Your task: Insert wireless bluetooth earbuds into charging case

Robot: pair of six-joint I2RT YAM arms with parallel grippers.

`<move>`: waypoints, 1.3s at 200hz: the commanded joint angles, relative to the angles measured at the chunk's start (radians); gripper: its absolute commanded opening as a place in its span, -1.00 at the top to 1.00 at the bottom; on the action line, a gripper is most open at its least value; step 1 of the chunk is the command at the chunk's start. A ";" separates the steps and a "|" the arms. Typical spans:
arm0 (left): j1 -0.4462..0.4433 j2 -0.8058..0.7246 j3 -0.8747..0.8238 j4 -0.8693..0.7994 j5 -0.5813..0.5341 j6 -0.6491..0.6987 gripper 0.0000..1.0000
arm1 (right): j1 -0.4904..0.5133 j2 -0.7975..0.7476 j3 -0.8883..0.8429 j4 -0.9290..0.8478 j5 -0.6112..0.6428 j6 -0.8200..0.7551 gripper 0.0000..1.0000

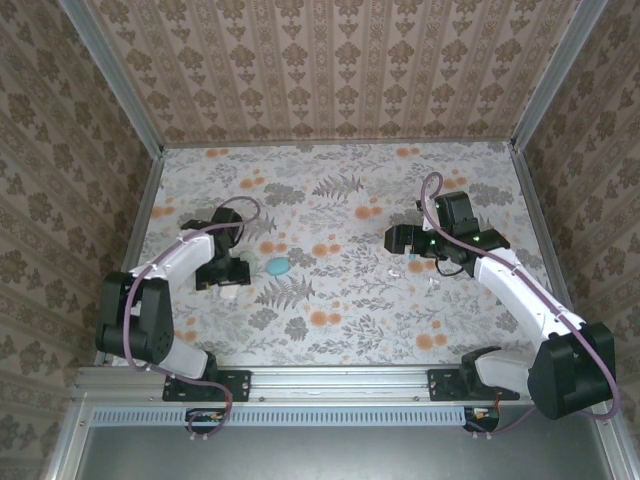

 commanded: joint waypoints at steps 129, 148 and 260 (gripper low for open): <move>0.085 0.107 0.016 -0.003 0.148 0.127 -0.27 | 0.016 -0.003 0.039 -0.075 0.078 -0.010 -0.96; 0.077 0.118 0.023 -0.004 0.150 0.134 -0.20 | 0.017 -0.009 0.032 -0.072 0.082 -0.006 -0.96; -0.052 0.090 0.069 -0.019 0.043 0.150 -0.05 | 0.017 -0.065 -0.011 -0.045 0.087 0.042 -0.97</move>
